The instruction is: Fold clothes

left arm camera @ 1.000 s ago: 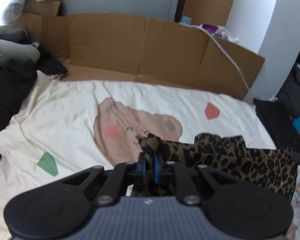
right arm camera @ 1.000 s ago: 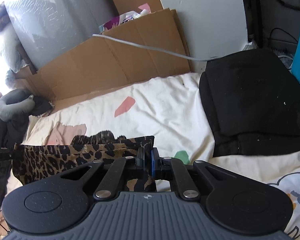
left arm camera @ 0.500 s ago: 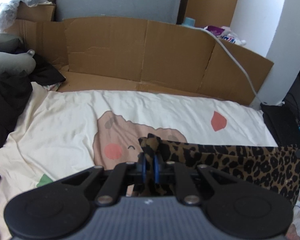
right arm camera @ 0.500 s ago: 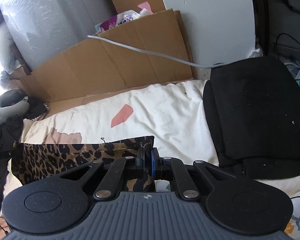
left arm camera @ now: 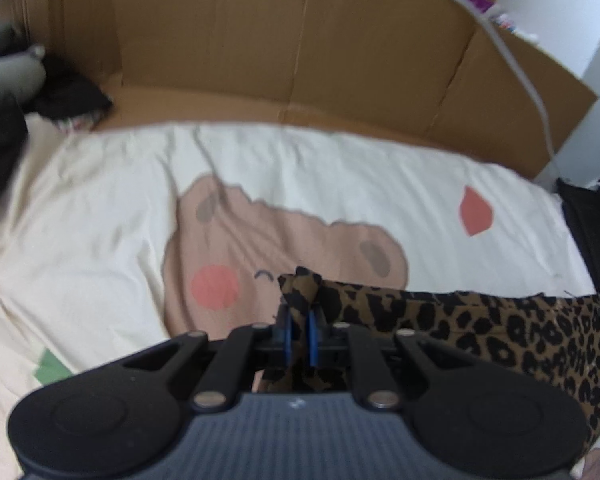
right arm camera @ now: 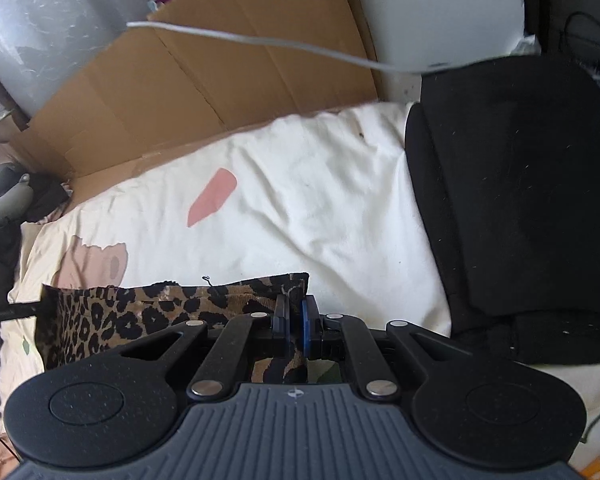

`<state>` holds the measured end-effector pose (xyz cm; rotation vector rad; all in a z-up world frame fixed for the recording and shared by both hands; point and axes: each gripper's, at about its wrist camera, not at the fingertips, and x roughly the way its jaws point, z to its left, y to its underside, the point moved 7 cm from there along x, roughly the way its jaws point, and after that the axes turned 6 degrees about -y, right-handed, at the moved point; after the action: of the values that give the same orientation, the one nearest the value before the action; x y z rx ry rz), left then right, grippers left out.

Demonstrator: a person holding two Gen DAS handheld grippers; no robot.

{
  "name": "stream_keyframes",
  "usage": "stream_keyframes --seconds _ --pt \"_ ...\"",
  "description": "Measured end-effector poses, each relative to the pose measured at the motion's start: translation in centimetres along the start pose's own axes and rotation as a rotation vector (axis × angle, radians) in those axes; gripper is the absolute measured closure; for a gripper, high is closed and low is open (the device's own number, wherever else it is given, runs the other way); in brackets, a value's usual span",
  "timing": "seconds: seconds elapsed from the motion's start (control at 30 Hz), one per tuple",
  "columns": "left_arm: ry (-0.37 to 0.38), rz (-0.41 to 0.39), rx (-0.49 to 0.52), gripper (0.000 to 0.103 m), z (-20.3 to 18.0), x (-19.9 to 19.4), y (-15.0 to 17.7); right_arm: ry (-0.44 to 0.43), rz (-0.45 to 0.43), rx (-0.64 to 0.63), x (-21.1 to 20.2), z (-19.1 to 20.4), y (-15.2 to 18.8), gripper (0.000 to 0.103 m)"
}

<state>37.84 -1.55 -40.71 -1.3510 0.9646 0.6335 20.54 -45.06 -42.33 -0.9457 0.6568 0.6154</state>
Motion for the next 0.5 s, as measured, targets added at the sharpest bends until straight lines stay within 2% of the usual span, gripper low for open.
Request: stream_keyframes --seconds 0.33,0.4,0.5 --pt "-0.007 0.048 -0.013 0.093 0.7 2.5 1.4 0.039 0.05 -0.025 3.3 -0.3 0.0 0.099" --pt "-0.01 0.04 -0.008 0.09 0.5 2.5 1.3 0.045 0.063 -0.034 3.7 -0.5 0.3 0.097" --pt "-0.068 0.01 0.009 0.081 0.7 1.4 1.1 0.101 0.02 -0.083 2.4 -0.6 0.0 0.096"
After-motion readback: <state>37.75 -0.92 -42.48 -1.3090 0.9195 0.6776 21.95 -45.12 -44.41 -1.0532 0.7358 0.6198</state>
